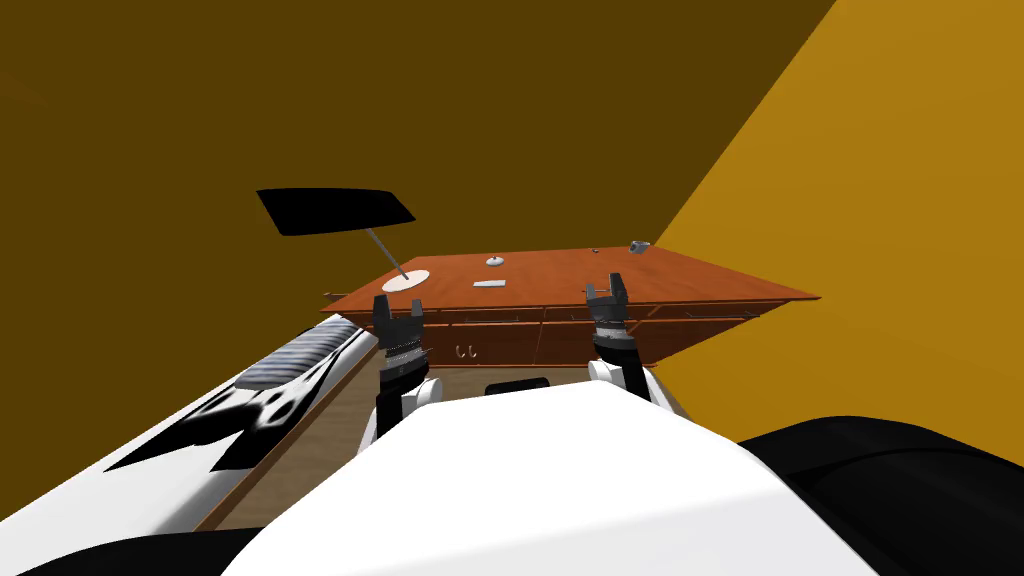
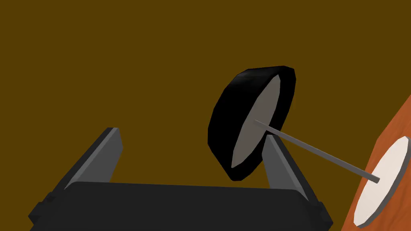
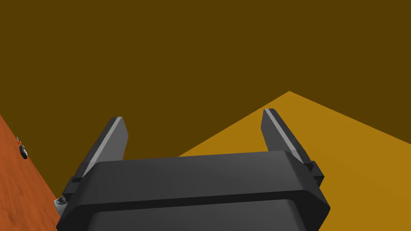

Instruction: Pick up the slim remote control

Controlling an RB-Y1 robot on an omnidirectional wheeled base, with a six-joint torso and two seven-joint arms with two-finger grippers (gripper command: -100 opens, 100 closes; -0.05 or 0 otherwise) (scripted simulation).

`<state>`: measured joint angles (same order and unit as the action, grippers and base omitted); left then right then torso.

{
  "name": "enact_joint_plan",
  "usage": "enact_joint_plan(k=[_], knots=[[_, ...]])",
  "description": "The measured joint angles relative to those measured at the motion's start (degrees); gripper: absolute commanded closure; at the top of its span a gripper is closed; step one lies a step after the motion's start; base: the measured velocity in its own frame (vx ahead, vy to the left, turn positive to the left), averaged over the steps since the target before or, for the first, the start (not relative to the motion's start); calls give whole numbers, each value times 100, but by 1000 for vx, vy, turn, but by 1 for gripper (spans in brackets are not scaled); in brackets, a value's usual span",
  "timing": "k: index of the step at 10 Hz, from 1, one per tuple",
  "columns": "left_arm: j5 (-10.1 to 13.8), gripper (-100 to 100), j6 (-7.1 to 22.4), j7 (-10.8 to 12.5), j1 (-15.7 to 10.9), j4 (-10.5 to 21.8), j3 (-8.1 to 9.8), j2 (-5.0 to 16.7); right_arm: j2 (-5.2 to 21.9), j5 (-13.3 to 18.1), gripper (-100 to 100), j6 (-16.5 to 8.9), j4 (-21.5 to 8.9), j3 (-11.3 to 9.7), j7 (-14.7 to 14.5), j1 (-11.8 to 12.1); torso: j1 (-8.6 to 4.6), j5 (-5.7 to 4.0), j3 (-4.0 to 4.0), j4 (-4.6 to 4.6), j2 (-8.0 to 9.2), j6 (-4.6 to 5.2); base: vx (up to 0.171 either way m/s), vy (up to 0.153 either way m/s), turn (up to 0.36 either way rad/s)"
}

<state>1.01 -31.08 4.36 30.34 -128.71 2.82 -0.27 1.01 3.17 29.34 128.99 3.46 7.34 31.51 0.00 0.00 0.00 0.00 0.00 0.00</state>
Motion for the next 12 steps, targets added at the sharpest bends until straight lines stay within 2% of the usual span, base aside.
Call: enact_joint_plan(k=[2,5,6,7,11,12], knots=[[-15,-100,152,19,-179,113,42,279,0,0,0,0,0,0,0,-1,11,2,2,1,5,2,-23,28,-126],[-97,-100,593,27,-586,412,46,794,1,0,0,0,0,0,0,-1,21,5,4,1,6,2,-21,42,-121],[-113,-100,711,33,-616,418,35,892,0,0,0,0,0,0,0,0,17,4,3,1,4,-1,-14,31,-120],[-149,-100,826,18,-749,540,11,1027,0,0,0,0,0,0,0,-1,15,4,1,1,3,2,-12,25,-78],[-168,-100,1438,68,-1284,877,99,1555,0,0,0,0,0,0,0,-1,13,3,0,0,1,2,-14,27,-117],[-177,-100,1574,72,-1343,924,100,1636,0,0,0,0,0,0,0,0,13,3,1,0,2,-2,-27,30,-164]])
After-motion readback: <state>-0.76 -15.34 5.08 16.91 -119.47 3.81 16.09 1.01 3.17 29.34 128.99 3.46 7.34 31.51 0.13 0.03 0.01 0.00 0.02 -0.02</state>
